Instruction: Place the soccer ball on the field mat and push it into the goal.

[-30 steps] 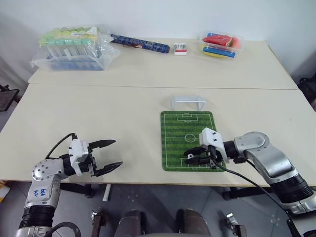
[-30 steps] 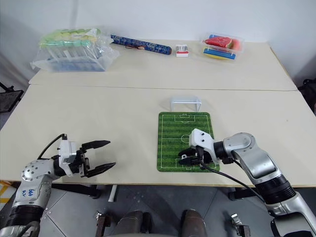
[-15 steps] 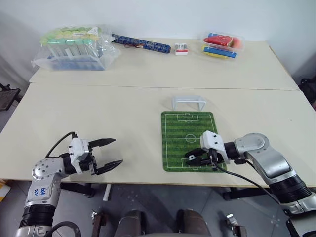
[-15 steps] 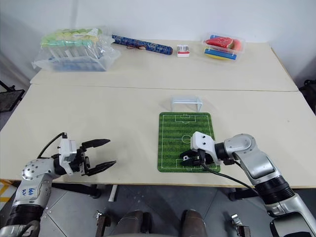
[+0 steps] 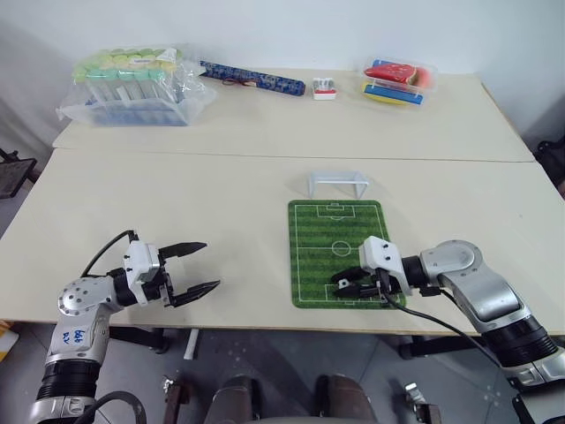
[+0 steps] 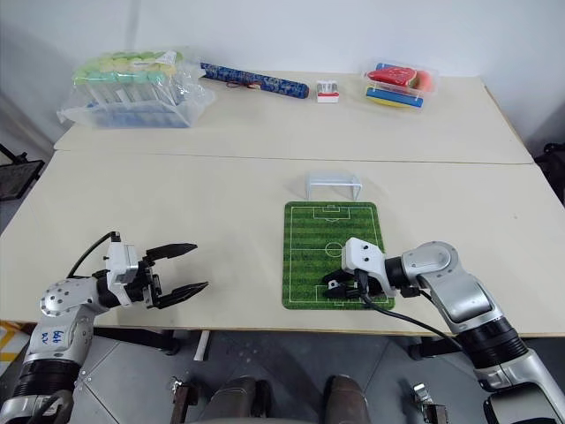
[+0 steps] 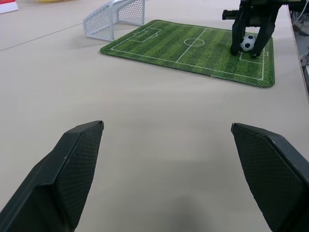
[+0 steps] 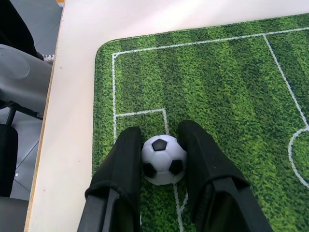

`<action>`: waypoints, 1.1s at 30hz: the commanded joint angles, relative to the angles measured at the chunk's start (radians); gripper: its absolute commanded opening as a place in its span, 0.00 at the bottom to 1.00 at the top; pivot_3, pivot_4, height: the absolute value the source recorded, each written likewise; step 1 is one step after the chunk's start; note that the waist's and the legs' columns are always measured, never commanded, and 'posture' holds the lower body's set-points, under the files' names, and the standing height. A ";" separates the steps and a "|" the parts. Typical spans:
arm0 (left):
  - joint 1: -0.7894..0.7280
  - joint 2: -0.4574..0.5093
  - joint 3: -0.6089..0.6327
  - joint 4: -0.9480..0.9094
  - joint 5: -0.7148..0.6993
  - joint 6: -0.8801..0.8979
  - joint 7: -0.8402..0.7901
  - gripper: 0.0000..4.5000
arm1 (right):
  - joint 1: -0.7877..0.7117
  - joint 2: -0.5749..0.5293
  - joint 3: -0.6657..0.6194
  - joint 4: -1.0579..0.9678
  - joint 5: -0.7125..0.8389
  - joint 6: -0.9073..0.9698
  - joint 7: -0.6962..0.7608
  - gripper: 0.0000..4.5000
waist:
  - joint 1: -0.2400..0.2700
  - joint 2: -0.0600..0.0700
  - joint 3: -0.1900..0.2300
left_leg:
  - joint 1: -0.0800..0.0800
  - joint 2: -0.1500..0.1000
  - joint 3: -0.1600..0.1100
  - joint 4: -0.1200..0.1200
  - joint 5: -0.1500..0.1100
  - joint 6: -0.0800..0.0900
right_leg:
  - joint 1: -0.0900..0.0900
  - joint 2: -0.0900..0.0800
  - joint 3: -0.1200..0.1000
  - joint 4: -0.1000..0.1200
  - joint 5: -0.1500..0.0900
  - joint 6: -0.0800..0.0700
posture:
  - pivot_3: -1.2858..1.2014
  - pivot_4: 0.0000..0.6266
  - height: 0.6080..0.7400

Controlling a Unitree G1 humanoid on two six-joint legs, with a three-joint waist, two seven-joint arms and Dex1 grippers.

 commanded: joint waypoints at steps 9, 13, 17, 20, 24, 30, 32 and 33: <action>-0.008 -0.002 0.006 0.008 0.001 -0.026 0.000 1.00 | 0.020 0.005 0.013 -0.031 -0.007 0.025 0.019 0.56 | -0.001 -0.001 0.000 | 0.001 0.000 0.000 0.000 0.000 0.000 | 0.001 0.000 0.000 0.000 0.000 0.000 | 0.52 0.24 1.00; -0.013 -0.005 0.004 0.014 0.002 -0.028 0.001 1.00 | 0.006 0.001 0.007 -0.055 0.001 0.037 0.023 0.56 | -0.001 -0.001 0.000 | 0.001 0.000 0.000 0.001 0.000 0.000 | 0.000 0.000 0.000 0.000 0.000 0.000 | 0.52 0.24 1.00; -0.017 -0.007 0.003 0.020 0.003 -0.031 -0.001 1.00 | -0.005 -0.013 -0.004 -0.100 0.012 0.055 0.035 0.56 | -0.001 -0.001 0.000 | 0.000 0.000 0.000 0.000 0.000 0.000 | 0.000 0.000 0.000 0.000 0.000 0.000 | 0.52 0.24 1.00; -0.021 -0.009 0.001 0.025 0.004 -0.033 -0.003 1.00 | -0.010 -0.027 -0.013 -0.145 0.019 0.072 0.041 0.56 | -0.001 -0.001 0.000 | 0.000 0.000 0.000 0.000 0.000 0.000 | 0.000 0.000 0.000 0.000 0.000 0.000 | 0.52 0.24 1.00; -0.026 -0.010 -0.002 0.033 0.003 -0.036 -0.007 1.00 | -0.021 -0.045 -0.033 -0.210 0.030 0.108 0.032 0.56 | -0.001 -0.001 0.000 | 0.000 0.000 0.000 0.000 0.000 0.000 | 0.000 0.000 0.000 0.000 0.000 0.000 | 0.52 0.24 1.00; -0.026 -0.011 -0.004 0.027 -0.009 -0.029 -0.028 1.00 | -0.015 -0.073 -0.084 -0.326 0.095 0.198 0.013 0.21 | 0.000 -0.001 0.000 | 0.000 0.000 0.000 0.000 0.000 0.000 | 0.000 0.000 0.000 0.000 0.000 0.000 | 0.52 0.24 1.00; -0.025 -0.010 -0.004 0.026 -0.012 -0.027 -0.035 1.00 | 0.007 -0.088 -0.086 -0.366 0.115 0.219 0.013 0.05 | 0.001 -0.001 0.000 | 0.000 0.000 0.000 0.000 0.000 0.000 | 0.000 0.000 0.000 0.000 0.000 0.000 | 0.52 0.24 1.00; -0.026 -0.010 -0.003 0.026 -0.012 -0.026 -0.037 1.00 | 0.024 -0.097 -0.084 -0.384 0.125 0.227 0.015 0.01 | 0.001 -0.001 0.000 | 0.000 0.000 0.000 0.000 0.000 0.000 | 0.000 0.000 0.000 0.000 0.000 0.000 | 0.52 0.24 1.00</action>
